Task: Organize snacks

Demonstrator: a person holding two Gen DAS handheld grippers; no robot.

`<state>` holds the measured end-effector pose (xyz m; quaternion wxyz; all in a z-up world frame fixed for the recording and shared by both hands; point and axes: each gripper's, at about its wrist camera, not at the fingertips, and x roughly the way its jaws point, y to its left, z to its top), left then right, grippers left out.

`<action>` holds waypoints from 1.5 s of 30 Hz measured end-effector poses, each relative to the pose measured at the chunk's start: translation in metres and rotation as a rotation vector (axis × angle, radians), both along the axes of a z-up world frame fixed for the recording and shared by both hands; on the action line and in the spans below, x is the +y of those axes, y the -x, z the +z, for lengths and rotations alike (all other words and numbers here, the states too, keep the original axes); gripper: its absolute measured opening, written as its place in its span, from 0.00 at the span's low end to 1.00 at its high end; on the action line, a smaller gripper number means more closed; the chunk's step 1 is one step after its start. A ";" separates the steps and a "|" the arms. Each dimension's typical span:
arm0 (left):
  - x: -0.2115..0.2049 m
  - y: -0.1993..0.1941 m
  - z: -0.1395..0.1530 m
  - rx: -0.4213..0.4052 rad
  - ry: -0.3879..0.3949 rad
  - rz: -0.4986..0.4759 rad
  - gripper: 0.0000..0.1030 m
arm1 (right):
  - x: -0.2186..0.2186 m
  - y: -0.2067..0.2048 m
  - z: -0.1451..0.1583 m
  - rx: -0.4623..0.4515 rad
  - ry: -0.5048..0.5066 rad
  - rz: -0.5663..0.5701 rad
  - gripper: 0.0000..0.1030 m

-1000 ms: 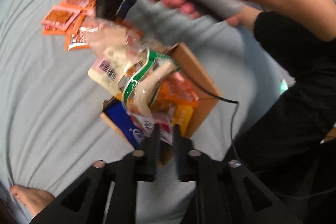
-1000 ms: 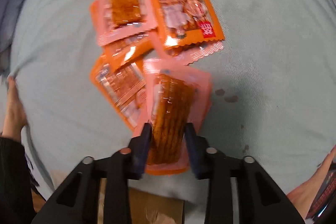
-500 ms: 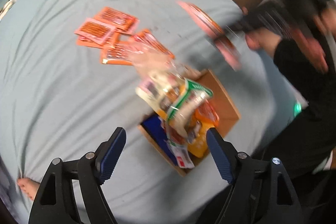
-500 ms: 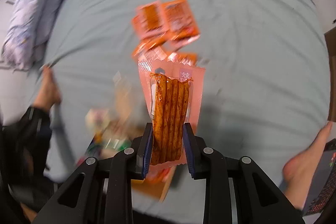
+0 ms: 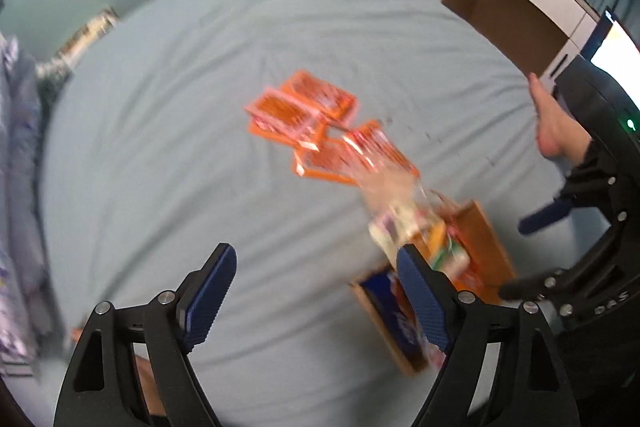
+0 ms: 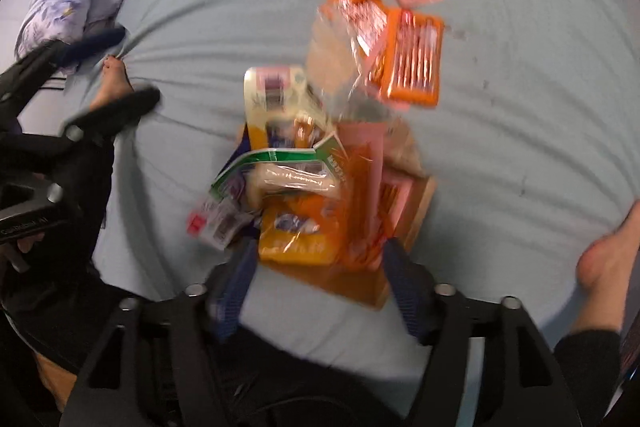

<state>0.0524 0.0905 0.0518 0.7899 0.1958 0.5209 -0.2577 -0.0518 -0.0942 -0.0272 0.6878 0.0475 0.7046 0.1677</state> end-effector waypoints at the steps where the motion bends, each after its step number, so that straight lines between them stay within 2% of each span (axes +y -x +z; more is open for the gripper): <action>1: 0.000 0.001 0.005 -0.041 -0.006 0.005 0.85 | -0.003 -0.003 0.001 0.012 -0.024 -0.004 0.64; 3: 0.000 -0.002 0.010 -0.089 -0.011 0.014 0.89 | -0.008 -0.009 0.006 -0.015 -0.018 -0.023 0.64; 6: -0.003 -0.003 0.013 -0.134 -0.016 0.023 0.97 | -0.025 -0.014 0.028 -0.150 0.042 -0.064 0.64; 9: -0.008 -0.005 0.012 -0.160 -0.035 0.016 0.97 | -0.036 -0.019 0.042 -0.269 0.122 -0.069 0.64; 15: -0.021 -0.003 0.011 -0.232 -0.100 0.006 0.97 | -0.047 -0.020 0.045 -0.342 0.181 -0.110 0.64; 18: -0.023 -0.005 0.011 -0.253 -0.116 0.016 0.97 | -0.032 -0.014 0.044 -0.394 0.193 -0.080 0.64; 23: -0.019 -0.008 0.009 -0.265 -0.134 0.038 0.97 | -0.018 -0.001 0.051 -0.487 0.290 -0.025 0.64; 28: -0.014 -0.011 0.009 -0.270 -0.148 0.067 0.97 | -0.006 0.003 0.047 -0.481 0.346 0.002 0.64; 33: -0.012 -0.013 0.010 -0.275 -0.149 0.081 0.97 | 0.000 0.002 0.039 -0.428 0.345 0.019 0.64; 40: -0.014 -0.010 0.012 -0.314 -0.169 0.079 0.97 | 0.000 -0.006 0.031 -0.397 0.332 -0.005 0.64; 45: -0.014 -0.008 0.015 -0.327 -0.172 0.076 0.97 | -0.007 -0.008 0.035 -0.389 0.323 -0.010 0.64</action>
